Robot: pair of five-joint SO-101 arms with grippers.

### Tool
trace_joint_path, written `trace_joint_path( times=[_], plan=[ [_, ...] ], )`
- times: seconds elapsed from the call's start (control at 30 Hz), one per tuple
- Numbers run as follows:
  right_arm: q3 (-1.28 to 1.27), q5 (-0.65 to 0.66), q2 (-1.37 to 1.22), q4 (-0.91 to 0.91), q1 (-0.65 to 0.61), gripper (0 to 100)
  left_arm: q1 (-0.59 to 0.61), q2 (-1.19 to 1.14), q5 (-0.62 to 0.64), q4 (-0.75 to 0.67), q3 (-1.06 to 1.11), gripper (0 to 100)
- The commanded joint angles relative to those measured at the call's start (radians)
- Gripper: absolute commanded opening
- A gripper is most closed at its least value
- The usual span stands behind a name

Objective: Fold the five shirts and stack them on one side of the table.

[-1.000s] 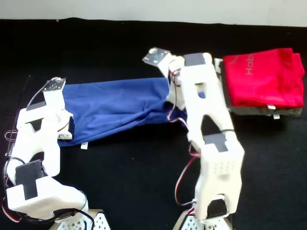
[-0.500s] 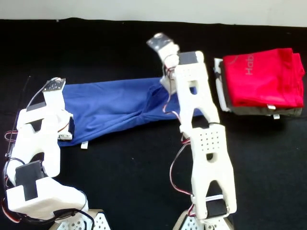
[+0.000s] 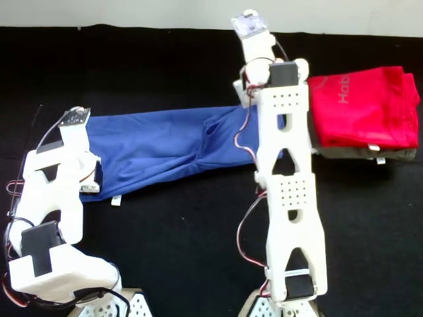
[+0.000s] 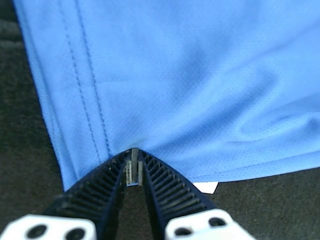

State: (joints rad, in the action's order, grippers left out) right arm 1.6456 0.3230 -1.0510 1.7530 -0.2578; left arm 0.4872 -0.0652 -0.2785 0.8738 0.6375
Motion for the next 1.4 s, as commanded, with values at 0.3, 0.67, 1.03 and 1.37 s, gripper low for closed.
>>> trace_joint_path(
  times=[0.3, 0.67, 1.03, 1.37],
  plan=[
    [-0.252, -0.124, 0.021, 0.013, -0.326, 0.6, 0.027, -0.007, 0.008, -0.025, 0.004, 1],
    [-0.116, -0.121, 0.024, 0.013, -0.217, 0.6, 0.027, -0.007, 0.008, -0.025, 0.004, 1],
    [-0.298, -0.123, 0.163, 0.015, -0.116, 0.6, 0.027, -0.007, 0.008, -0.025, 0.004, 1],
    [-0.9, -0.118, 0.444, -0.166, -0.116, 0.6, 0.027, -0.007, 0.008, -0.025, 0.002, 1]
  ],
)
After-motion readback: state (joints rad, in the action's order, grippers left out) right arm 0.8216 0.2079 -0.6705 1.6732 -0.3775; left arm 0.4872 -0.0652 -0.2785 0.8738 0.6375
